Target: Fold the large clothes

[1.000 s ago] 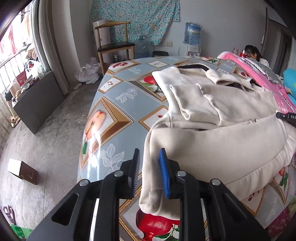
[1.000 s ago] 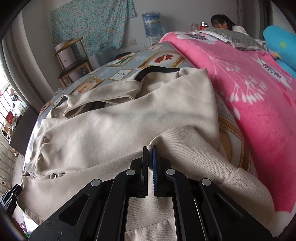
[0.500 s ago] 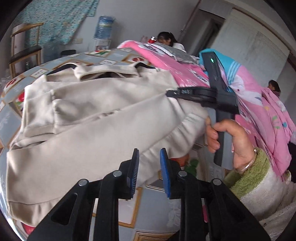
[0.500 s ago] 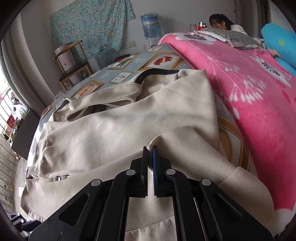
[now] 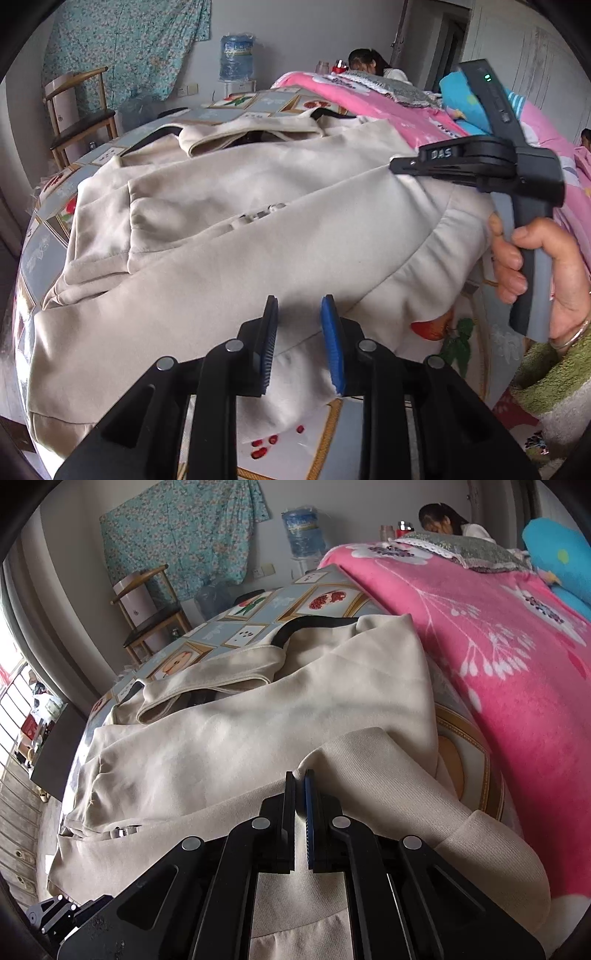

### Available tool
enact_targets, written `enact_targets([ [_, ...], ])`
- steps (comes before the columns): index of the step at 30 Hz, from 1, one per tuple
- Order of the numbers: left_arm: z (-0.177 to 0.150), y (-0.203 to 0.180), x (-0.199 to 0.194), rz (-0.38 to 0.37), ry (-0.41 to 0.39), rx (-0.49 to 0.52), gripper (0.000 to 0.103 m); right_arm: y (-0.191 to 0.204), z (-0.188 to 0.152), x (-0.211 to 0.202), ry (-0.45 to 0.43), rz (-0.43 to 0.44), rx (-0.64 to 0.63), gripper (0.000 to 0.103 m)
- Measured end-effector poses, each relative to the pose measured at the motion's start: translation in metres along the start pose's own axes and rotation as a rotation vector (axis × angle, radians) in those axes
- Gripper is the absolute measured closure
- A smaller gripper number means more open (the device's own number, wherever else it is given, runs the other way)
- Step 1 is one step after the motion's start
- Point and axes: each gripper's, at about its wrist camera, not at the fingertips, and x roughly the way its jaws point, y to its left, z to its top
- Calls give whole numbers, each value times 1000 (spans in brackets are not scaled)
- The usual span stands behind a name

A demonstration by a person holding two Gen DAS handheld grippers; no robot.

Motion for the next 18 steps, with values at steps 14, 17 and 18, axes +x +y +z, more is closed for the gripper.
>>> enact_targets([
  [14, 8, 9, 14, 102, -48, 25, 79, 7, -8, -63, -75, 112, -114, 58],
  [17, 10, 12, 16, 108, -49, 17, 79, 26, -28, -81, -12, 195, -237, 59],
  [18, 11, 13, 17, 109, -50, 13, 79, 31, -37, -78, 33, 214, -255, 64],
])
